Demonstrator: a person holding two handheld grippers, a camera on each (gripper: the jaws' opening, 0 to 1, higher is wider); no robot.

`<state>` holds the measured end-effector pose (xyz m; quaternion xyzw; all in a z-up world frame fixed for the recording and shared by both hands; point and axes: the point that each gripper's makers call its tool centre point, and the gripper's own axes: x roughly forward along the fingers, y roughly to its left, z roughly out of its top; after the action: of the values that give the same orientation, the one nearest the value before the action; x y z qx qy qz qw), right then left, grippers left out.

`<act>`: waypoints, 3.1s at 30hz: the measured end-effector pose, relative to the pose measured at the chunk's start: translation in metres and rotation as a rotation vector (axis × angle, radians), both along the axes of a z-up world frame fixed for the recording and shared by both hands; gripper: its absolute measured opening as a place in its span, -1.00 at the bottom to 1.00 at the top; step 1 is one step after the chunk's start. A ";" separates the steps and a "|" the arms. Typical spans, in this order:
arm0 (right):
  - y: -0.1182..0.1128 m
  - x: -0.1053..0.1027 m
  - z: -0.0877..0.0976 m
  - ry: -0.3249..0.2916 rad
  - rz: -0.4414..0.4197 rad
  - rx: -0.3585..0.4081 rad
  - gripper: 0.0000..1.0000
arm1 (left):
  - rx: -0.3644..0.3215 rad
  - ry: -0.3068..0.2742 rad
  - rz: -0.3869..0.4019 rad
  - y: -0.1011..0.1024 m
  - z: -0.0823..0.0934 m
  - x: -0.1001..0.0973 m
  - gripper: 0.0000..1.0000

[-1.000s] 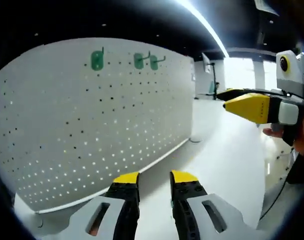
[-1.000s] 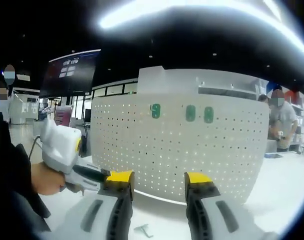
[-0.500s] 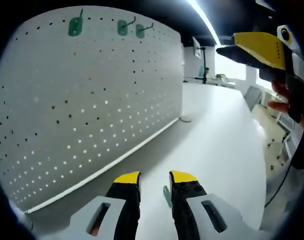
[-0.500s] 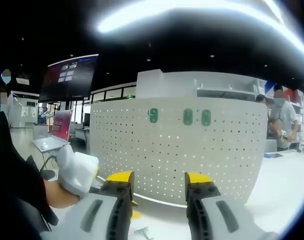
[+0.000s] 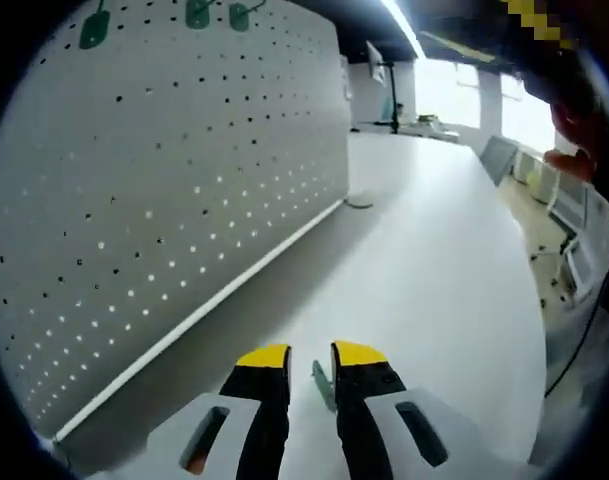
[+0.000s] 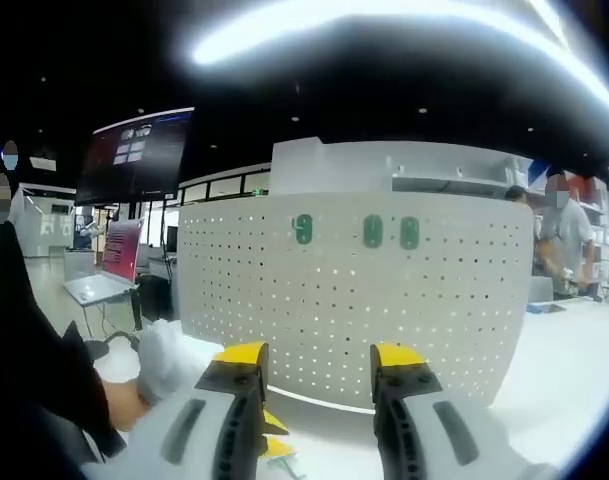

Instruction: Insert the hook assembly into the mounting plate slot until the hook locks in place.

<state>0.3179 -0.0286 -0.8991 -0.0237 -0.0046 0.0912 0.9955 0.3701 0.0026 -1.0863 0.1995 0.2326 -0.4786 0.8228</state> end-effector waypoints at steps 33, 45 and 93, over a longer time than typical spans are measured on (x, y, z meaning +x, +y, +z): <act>0.001 0.002 -0.001 0.008 0.010 0.014 -0.23 | 0.098 -0.022 -0.039 0.000 -0.028 0.003 -0.83; 0.000 0.002 -0.001 0.006 0.010 0.015 -0.23 | 0.122 -0.027 -0.048 0.000 -0.031 0.004 -0.94; 0.006 0.002 -0.002 0.010 0.024 -0.011 -0.25 | -0.076 0.010 0.087 0.038 0.019 0.024 -0.98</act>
<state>0.3197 -0.0225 -0.9015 -0.0286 0.0007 0.1034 0.9942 0.3937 0.0404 -1.0676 0.1554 0.2266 -0.4518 0.8487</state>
